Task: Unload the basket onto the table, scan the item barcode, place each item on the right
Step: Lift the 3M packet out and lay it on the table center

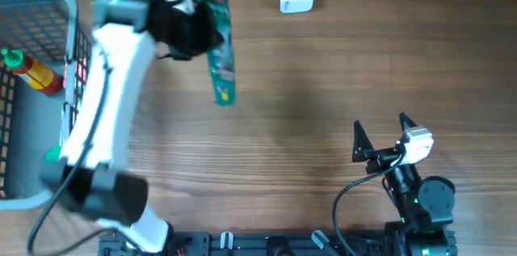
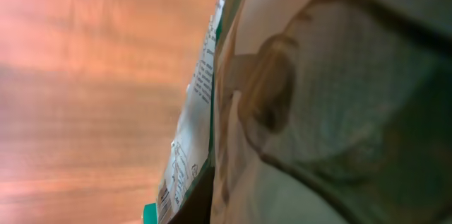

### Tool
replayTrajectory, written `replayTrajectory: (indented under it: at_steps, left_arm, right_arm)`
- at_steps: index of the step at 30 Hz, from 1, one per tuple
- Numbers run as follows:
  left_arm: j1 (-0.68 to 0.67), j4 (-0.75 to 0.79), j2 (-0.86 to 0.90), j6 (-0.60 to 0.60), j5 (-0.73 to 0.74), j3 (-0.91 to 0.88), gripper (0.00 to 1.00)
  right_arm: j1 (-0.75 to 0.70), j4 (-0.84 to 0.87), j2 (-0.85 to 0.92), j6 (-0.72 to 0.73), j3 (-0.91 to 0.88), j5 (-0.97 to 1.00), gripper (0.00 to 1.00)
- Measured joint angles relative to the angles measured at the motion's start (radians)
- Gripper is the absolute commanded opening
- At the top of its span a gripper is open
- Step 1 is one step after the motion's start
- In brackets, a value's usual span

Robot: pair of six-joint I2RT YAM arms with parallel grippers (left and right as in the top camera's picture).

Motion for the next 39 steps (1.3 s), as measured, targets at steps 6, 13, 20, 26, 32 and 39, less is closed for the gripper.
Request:
replayTrajectory:
  at_steps: [6,13,20,26,32,39]
  left_arm:
    - [-0.077,0.046,0.093,-0.061,-0.022,-0.099,0.04]
    - [-0.180,0.268,0.093,-0.076,-0.029,-0.334,0.04]
    - [-0.247,0.365,0.094,-0.124,-0.028,-0.491,0.33]
    - [-0.225,0.364,0.082,-0.145,-0.029,-0.491,1.00]
    - [-0.164,0.355,-0.037,-0.106,-0.099,-0.457,1.00]
    - [-0.038,0.360,-0.274,-0.011,-0.280,-0.311,1.00]
  right_arm:
    - [0.000,0.000,0.000,0.000,0.000,0.000,1.00]
    - [0.000,0.000,0.000,0.000,0.000,0.000,1.00]
    - [0.000,0.000,0.000,0.000,0.000,0.000,1.00]
    - [0.000,0.000,0.000,0.000,0.000,0.000,1.00]
    - [0.000,0.000,0.000,0.000,0.000,0.000,1.00]
    - [0.000,0.000,0.000,0.000,0.000,0.000,1.00]
